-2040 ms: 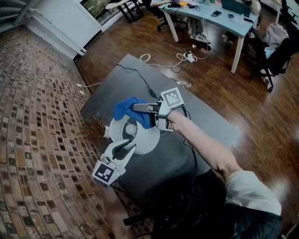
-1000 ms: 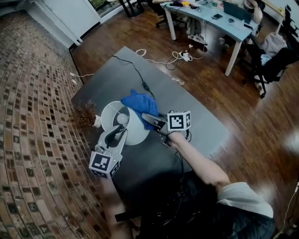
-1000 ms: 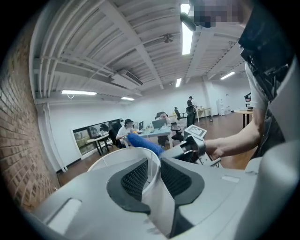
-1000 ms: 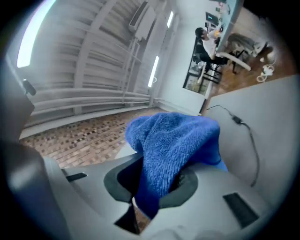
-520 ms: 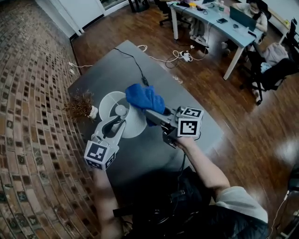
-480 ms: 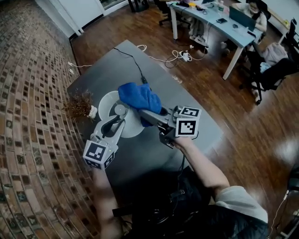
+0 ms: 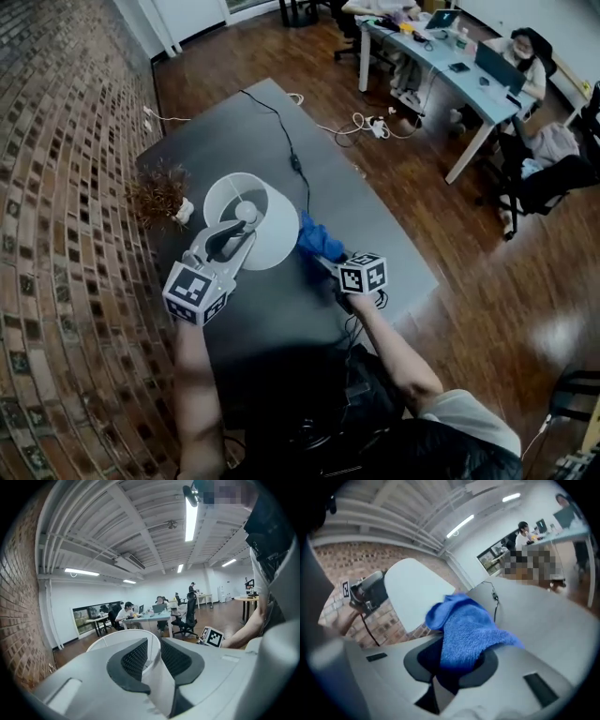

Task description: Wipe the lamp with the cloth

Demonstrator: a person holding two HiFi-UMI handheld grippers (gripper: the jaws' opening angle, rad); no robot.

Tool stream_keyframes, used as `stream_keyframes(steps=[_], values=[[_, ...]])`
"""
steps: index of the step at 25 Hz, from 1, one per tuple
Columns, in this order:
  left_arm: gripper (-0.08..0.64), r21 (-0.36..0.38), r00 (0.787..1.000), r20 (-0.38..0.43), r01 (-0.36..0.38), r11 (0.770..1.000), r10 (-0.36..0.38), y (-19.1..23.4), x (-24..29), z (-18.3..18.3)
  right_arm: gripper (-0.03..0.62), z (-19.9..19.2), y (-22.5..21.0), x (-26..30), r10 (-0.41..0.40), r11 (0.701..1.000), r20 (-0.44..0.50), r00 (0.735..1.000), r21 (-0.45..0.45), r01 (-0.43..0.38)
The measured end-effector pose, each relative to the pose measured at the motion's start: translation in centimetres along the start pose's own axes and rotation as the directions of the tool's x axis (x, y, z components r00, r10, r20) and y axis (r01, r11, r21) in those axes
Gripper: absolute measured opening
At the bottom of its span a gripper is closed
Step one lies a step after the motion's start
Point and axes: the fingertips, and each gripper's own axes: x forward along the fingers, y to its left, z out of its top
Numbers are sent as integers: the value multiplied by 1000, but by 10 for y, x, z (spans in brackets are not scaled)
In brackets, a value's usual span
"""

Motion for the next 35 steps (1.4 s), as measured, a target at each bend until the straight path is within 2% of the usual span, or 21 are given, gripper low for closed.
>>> stream_keyframes(steps=[1, 2, 4, 5, 7, 8, 9, 10, 14, 16, 18, 19, 21, 23, 25, 27, 29, 31, 32, 33, 35], values=[[89, -7, 1000, 5, 9, 1000, -9, 0, 0, 1, 60, 5, 2, -10, -16, 998, -17, 1000, -60, 15], [89, -20, 1000, 15, 19, 1000, -19, 0, 0, 2, 60, 19, 15, -21, 11, 993, -8, 1000, -116, -12], [89, -59, 998, 46, 44, 997, -41, 0, 0, 6, 60, 63, 67, -44, 164, 966, 59, 985, -210, -148], [88, -83, 997, 63, 59, 995, -54, 1, -2, 8, 60, 89, 100, -55, 260, 941, 110, 959, -253, -226], [88, -129, 991, 101, 101, 987, -88, 3, -5, 12, 61, 135, 163, -72, 419, 878, 219, 881, -343, -333], [83, -149, 987, 119, 122, 981, -105, 4, -7, 14, 61, 151, 185, -73, 464, 854, 259, 847, -387, -349], [68, -166, 984, 135, 139, 976, -117, 5, -9, 15, 61, 158, 198, -67, 484, 837, 281, 828, -425, -345], [60, -179, 982, 145, 149, 972, -124, 6, -10, 15, 61, 156, 202, -55, 483, 828, 280, 829, -453, -330], [51, -177, 981, 146, 155, 972, -130, 6, -11, 13, 61, 84, 163, 1, 417, 840, 162, 895, -444, -311], [51, -179, 979, 148, 165, 970, -139, 5, -10, 14, 61, 29, 124, 15, 320, 864, 54, 946, -426, -268], [51, -181, 976, 160, 175, 968, -147, 4, -10, 14, 61, -20, 78, 21, 163, 894, -75, 984, -410, -180], [51, -178, 973, 170, 187, 966, -157, 3, -11, 14, 60, -34, 63, 18, 107, 904, -112, 988, -404, -143], [51, -167, 958, 205, 235, 958, -199, 1, -16, 18, 60, -30, 62, 5, 82, 901, -116, 990, -417, -124], [51, -168, 932, 281, 284, 944, -230, 9, -30, 31, 60, -1, 89, -11, 125, 856, -82, 989, -494, -150], [48, -174, 912, 340, 299, 938, -228, 29, -43, 45, 60, 40, 137, -27, 218, 784, -27, 976, -591, -192], [48, -141, 914, 313, 314, 939, -258, 40, -42, 44, 61, 86, 196, -43, 326, 716, 59, 943, -667, -206], [48, -86, 914, 232, 360, 929, -332, 36, -33, 31, 61, 120, 234, -46, 359, 669, 135, 924, -728, -153], [47, -36, 910, 124, 403, 914, -397, 26, -22, 13, 61, 129, 235, -25, 280, 635, 169, 945, -771, -50], [15, -10, 909, 75, 411, 911, -409, 22, -18, 6, 61, 124, 226, -9, 219, 625, 173, 960, -781, -3], [11, 13, 911, 42, 411, 912, -411, 20, -14, 1, 61, 111, 213, 7, 166, 619, 165, 972, -785, 28], [2, 25, 911, 22, 412, 911, -413, 20, -12, -2, 61, 70, 182, 32, 86, 607, 105, 991, -794, 31]])
